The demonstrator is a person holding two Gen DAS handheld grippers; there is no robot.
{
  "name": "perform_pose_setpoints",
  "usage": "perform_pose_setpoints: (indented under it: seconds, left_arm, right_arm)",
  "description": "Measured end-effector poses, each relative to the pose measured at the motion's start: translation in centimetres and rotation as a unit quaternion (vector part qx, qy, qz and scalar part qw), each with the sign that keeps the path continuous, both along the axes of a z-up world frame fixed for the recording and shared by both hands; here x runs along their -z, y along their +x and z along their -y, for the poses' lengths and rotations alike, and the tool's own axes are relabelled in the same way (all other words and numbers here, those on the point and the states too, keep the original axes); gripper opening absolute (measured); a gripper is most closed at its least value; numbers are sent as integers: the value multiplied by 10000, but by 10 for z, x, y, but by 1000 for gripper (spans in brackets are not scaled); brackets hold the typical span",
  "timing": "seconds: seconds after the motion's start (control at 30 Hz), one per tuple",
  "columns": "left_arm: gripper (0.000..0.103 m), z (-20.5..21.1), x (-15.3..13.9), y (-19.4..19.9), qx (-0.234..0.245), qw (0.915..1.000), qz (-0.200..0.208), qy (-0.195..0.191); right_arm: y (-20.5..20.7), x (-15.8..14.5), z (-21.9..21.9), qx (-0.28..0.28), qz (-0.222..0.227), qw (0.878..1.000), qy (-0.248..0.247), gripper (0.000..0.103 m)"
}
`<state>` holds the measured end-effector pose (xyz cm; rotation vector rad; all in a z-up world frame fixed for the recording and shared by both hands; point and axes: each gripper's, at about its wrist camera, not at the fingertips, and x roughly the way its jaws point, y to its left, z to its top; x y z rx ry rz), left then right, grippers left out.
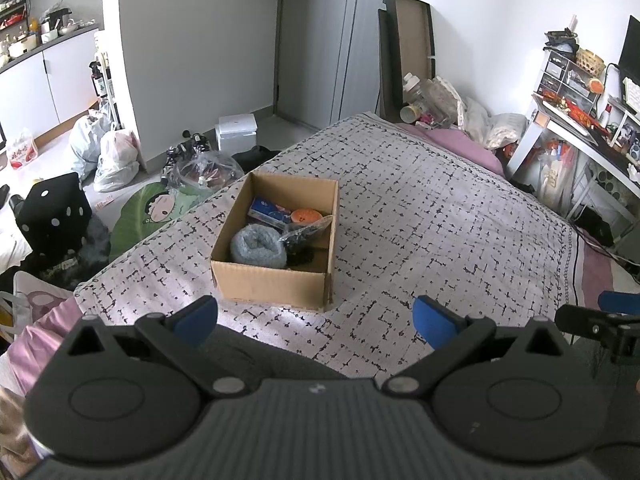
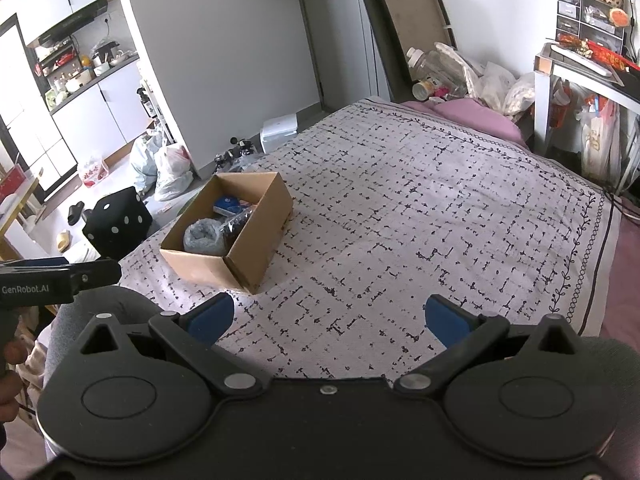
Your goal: Organize soft objects
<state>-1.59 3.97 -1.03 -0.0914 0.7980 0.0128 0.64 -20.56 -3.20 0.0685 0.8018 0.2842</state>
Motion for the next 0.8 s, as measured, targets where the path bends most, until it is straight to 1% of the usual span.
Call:
perform_pose_setpoints:
  seconds: [0.5, 0.8]
  left_arm:
    - [103, 1, 4, -1, 86, 10000, 1, 11]
    - [103, -6, 5, -1, 41, 9999, -7, -120]
  right_arm:
    - [0, 5, -2, 2, -74, 10000, 14, 103]
    - [4, 8, -3, 13, -102, 9999, 13, 103]
